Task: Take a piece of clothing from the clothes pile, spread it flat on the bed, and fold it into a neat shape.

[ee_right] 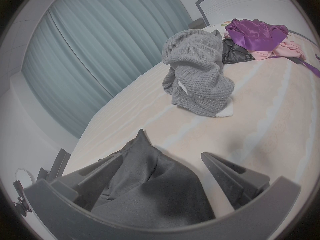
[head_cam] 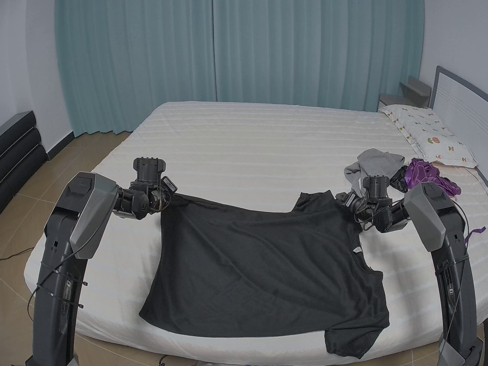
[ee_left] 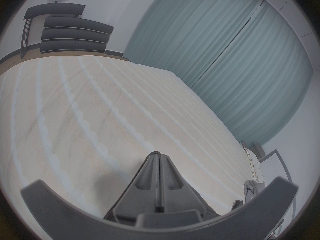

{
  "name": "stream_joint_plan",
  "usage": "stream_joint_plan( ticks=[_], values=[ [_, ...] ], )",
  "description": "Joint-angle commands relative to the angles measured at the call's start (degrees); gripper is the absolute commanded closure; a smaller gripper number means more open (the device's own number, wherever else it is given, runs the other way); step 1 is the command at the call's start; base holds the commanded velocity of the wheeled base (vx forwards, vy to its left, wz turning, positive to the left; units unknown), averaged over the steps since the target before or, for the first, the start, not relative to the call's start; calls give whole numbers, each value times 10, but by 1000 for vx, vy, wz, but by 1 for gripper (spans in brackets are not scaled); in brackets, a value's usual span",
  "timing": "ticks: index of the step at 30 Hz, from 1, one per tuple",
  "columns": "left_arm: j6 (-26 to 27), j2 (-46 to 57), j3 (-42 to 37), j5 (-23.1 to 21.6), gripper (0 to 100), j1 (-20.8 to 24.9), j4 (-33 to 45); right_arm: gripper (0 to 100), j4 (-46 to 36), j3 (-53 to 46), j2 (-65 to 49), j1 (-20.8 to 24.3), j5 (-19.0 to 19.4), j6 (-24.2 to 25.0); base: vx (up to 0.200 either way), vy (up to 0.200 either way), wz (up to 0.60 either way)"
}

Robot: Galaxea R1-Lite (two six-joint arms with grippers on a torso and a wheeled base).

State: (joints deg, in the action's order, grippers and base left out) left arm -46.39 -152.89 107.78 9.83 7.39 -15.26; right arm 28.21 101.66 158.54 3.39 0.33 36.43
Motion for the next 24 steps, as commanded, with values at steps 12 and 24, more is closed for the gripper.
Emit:
stream_joint_plan(
  ticks=[12, 24],
  values=[
    [2, -1, 5, 0, 100, -12, -2, 100, -32, 14, -8, -4, 6, 11, 0, 0, 0],
    [7, -28, 67, 25, 100, -31, -7, 100, 63, 46, -7, -6, -11, 40, 0, 0, 0]
  ],
)
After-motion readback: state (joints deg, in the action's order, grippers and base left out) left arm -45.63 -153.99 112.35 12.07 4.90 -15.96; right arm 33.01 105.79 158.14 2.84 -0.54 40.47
